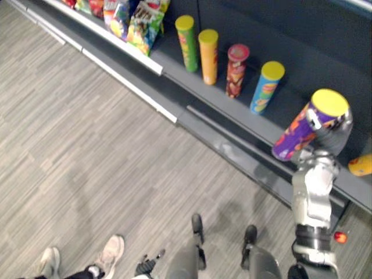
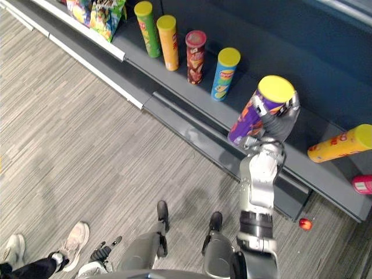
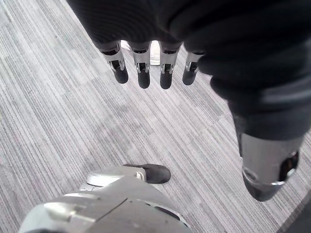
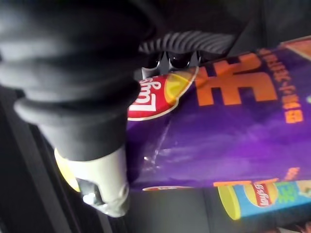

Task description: Put the gum and the chips on the shelf.

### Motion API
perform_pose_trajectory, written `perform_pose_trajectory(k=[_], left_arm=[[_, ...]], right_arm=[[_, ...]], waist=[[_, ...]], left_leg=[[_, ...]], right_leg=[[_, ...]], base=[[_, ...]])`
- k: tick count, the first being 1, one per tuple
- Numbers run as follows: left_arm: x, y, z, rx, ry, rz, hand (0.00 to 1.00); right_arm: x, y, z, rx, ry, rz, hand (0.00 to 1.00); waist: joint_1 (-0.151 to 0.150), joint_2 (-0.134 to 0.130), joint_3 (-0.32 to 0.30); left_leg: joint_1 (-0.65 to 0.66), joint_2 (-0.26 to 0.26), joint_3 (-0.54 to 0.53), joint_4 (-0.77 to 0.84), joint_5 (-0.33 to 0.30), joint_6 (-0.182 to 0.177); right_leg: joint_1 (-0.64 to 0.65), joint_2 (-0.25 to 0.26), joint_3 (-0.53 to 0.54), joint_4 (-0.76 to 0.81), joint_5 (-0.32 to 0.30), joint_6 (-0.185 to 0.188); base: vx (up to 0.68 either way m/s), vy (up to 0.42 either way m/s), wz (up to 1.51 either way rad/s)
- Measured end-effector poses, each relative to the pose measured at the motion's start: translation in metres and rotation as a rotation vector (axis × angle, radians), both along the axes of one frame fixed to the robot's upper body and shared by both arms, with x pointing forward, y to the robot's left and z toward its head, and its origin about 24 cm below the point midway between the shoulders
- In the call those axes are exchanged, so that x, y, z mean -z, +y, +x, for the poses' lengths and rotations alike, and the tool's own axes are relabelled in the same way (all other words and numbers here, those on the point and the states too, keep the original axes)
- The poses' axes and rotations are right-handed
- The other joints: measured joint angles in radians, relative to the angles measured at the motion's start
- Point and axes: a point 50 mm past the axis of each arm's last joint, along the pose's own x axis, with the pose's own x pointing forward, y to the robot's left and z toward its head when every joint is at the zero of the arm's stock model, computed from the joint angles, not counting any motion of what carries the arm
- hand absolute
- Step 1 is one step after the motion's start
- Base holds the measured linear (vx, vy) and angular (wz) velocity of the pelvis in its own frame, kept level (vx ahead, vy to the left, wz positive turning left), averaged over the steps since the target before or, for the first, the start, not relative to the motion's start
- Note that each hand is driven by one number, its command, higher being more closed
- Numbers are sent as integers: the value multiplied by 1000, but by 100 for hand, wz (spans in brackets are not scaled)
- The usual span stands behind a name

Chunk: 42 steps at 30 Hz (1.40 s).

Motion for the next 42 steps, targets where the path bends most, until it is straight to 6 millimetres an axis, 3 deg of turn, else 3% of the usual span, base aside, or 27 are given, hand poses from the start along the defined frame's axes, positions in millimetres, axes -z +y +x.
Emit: perform_pose_trajectory(k=[9, 13, 23, 30, 34, 42], left_arm=[[-5, -8, 16, 30, -64, -17, 0], [-9, -8, 24, 42, -102, -9, 0], [-15, -13, 39, 82, -163, -14, 0], [-18, -18, 46, 94, -189, -33, 0], [-19, -23, 51, 123, -202, -37, 0], [-21, -25, 53, 109, -226, -52, 0]], right_arm=[[-66, -17, 29, 83, -139, 23, 100], [-85, -29, 30, 136, -181, 42, 100], [-130, -36, 29, 203, -294, 102, 100], [-137, -35, 29, 214, -311, 107, 100], [-147, -42, 24, 264, -330, 78, 100], [-150, -43, 26, 279, -327, 85, 100]], waist=[[21, 53, 75], [24, 62, 105], [27, 98, 144], [26, 114, 150], [32, 136, 164], [38, 143, 167]], left_leg=[[-43, -17, -9, 0, 22, 7], [-77, -22, -27, -1, 35, 7], [-151, -35, -30, -6, 62, 4], [-191, -44, -24, -6, 69, 0], [-208, -58, -24, -5, 78, 3], [-251, -74, -15, -7, 85, 0]], right_leg=[[-88, -34, 4, 108, -28, -3], [-130, -42, -2, 141, -30, -7], [-244, -69, 9, 226, -44, -14], [-308, -82, 27, 268, -53, -15], [-346, -101, 34, 311, -69, -15], [-426, -123, 63, 373, -89, -16]], base=[[-20, 5, 4], [-33, -1, 10], [-18, -13, 2], [-4, -7, -1], [8, -20, 5], [-5, -12, 1]])
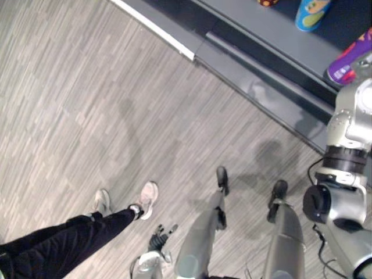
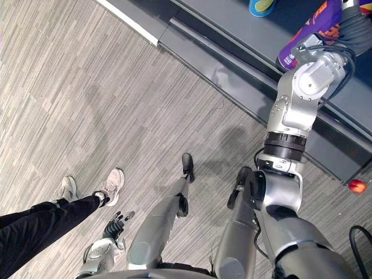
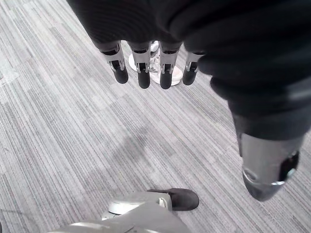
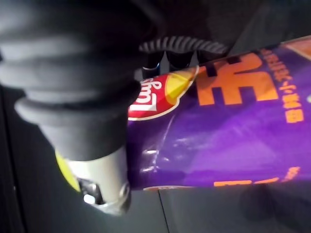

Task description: Put the gum and the chips on the shelf.

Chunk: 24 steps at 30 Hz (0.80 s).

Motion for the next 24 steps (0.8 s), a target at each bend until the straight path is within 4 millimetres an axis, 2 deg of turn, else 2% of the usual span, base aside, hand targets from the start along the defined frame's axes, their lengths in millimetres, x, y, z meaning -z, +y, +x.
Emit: perform_pose_trajectory(k=[3, 8, 13, 15, 17, 24], left_arm=[[0, -2, 1, 12, -4, -2, 0], [-7, -7, 12, 13, -60, -16, 0], [-13, -21, 22, -14, -109, -76, 0], [-15, -26, 25, -16, -128, -92, 0], [-17, -31, 26, -26, -139, -109, 0], [-19, -36, 29, -32, -159, -125, 0]], right_arm=[[-6, -4, -4, 21, -15, -11, 100], [-19, -10, -13, 66, -63, -17, 100], [-33, -7, -32, 100, -162, -36, 100], [-39, -6, -41, 114, -211, -28, 100], [-42, -6, -46, 118, -235, -32, 100], [-56, 2, -57, 127, -307, -55, 100]], waist=[[12, 1, 0], [14, 4, 1], [13, 4, 1], [12, 4, 1], [12, 3, 1], [14, -3, 0]], left_leg=[[-18, -5, 16, -1, 1, -1], [-48, -18, 65, -1, 0, -2], [-66, -31, 113, -1, -3, -1], [-70, -33, 163, -1, -10, 2], [-71, -34, 206, -1, -16, -5], [-83, -49, 259, 0, -23, -5]], right_leg=[[-38, -8, 16, 27, -7, 0], [-97, -38, 34, 76, -22, 3], [-135, -63, 52, 100, -26, 7], [-148, -81, 53, 115, -26, 7], [-155, -94, 54, 122, -26, 7], [-179, -120, 67, 130, -28, 11]], base=[[-20, -39, -3], [-14, -32, 4], [-2, -2, 2], [-6, -2, 9], [-9, -1, 9], [-3, 0, 4]])
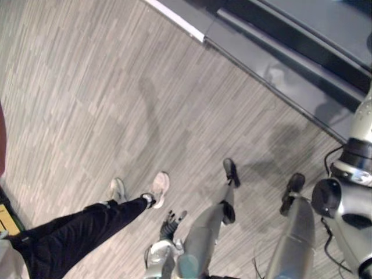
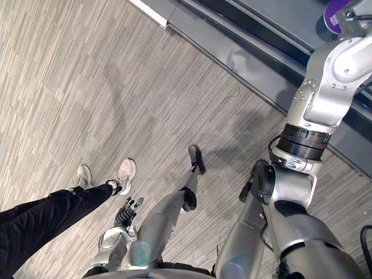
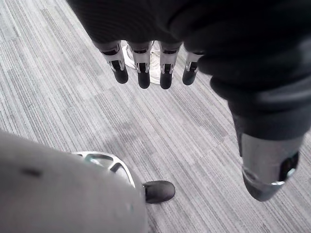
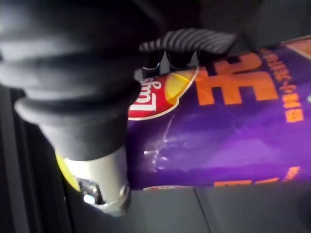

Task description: Put the gum and the chips on the shelf.

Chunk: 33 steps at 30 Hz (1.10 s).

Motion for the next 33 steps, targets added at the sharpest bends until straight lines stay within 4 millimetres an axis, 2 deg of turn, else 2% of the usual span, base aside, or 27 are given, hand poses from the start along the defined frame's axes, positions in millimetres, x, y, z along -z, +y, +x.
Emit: perform_pose_trajectory(k=[14, 17, 25, 33], left_arm=[[-1, 0, 1, -7, -16, -1, 0], [-2, 1, 1, -11, -23, 3, 0], [-3, 2, 3, -14, -33, 1, 0], [-5, 1, 5, -19, -56, -31, 0]], right_arm=[[-5, 13, 4, 97, 73, -93, 100], [-5, 15, 4, 126, 81, -109, 100], [-1, 10, 12, 156, 143, -83, 100], [-6, 9, 7, 199, 134, -111, 100]], waist=[[-3, -1, 1], [-3, -13, -2], [-13, -19, 0], [-15, -22, -1]], left_leg=[[-7, -8, 10, 0, 3, 1], [-21, -9, 27, 0, 0, 4], [-26, -20, 29, 0, 5, 0], [-52, -28, 36, 0, 7, 0]], right_leg=[[-23, -11, 7, 21, 0, 0], [-46, -16, 12, 26, 0, 0], [-55, -29, 13, 37, 0, 0], [-103, -32, 40, 57, 0, 0]], base=[[-5, -23, 0], [0, 0, 0], [-12, -7, 2], [-8, -7, 0]])
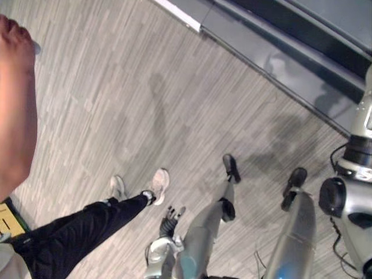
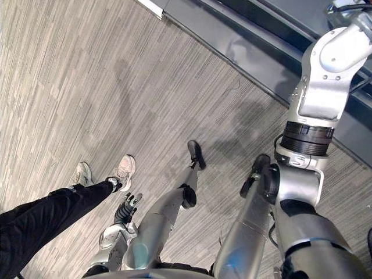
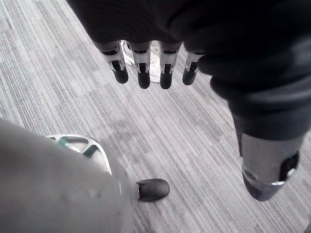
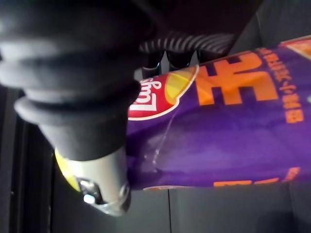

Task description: Put the gum and the chips on the shelf.

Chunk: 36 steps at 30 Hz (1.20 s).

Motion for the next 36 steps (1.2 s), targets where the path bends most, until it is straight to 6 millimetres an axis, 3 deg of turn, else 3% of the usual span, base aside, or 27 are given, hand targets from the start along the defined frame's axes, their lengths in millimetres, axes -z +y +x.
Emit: perform_pose_trajectory(k=[18, 19, 36], left_arm=[[-2, -1, 2, 10, -15, -2, 0], [-2, -1, 2, 10, -15, -2, 0], [-2, -2, 2, 11, -15, -4, 0]], right_arm=[[-6, -4, -3, 38, -2, -23, 100], [-6, -3, -2, 37, 2, -28, 0], [19, 6, 17, 6, 126, -77, 0]], waist=[[-9, 0, 0], [-9, 0, 0], [-13, 1, 0]], left_leg=[[-27, -13, 13, 1, 8, 1], [-27, -13, 15, 1, 9, 1], [-4, -6, 25, 6, 20, 6]], right_leg=[[-54, -9, 31, 26, -1, 0], [-54, -9, 33, 25, -1, 1], [-19, 15, 49, -24, 12, 20]], base=[[-42, -11, 0], [-62, -5, -2], [-57, 1, -5]])
